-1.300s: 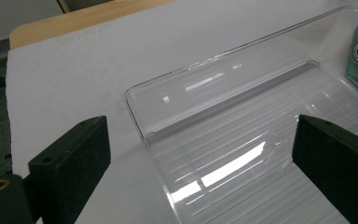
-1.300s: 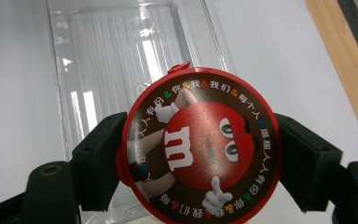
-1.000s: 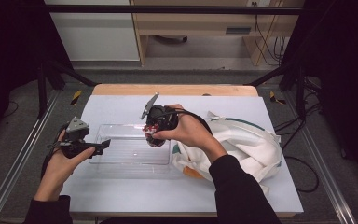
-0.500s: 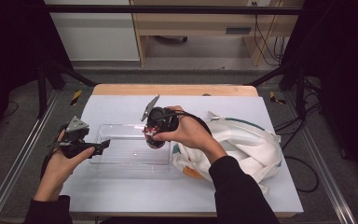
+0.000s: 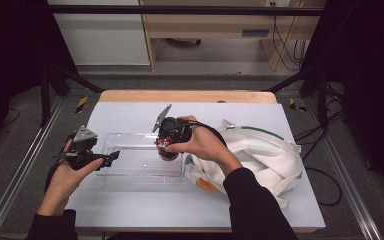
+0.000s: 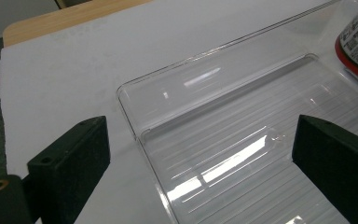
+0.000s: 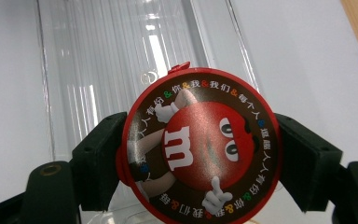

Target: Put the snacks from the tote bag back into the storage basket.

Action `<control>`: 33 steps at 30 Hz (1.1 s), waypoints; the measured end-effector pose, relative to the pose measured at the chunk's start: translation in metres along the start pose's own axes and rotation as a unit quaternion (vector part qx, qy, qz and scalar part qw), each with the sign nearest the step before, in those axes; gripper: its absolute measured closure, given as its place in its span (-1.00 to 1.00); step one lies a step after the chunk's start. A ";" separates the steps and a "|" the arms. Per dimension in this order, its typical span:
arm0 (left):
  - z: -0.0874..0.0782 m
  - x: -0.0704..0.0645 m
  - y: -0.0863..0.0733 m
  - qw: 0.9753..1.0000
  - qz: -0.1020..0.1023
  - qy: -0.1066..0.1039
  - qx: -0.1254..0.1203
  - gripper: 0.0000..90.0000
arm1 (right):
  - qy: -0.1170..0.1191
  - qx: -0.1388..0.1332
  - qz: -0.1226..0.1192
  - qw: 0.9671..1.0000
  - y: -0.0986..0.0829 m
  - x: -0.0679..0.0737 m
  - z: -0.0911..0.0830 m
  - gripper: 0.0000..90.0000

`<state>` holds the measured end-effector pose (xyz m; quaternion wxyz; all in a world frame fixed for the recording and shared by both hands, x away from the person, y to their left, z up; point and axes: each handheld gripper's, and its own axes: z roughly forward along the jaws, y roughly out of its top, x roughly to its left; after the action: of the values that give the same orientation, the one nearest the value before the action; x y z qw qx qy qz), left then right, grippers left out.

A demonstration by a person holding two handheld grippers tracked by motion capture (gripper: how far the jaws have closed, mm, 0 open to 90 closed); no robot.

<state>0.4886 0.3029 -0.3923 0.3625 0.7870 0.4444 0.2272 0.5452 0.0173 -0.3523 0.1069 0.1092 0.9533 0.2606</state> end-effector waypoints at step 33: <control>0.001 -0.001 0.000 1.000 0.004 -0.004 0.003 -0.91 | 0.002 0.012 0.004 1.000 -0.018 -0.003 0.021 -0.45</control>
<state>0.4891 0.3020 -0.3929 0.3607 0.7908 0.4406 0.2245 0.5508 0.0116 -0.3788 0.1028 0.1136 0.9560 0.2502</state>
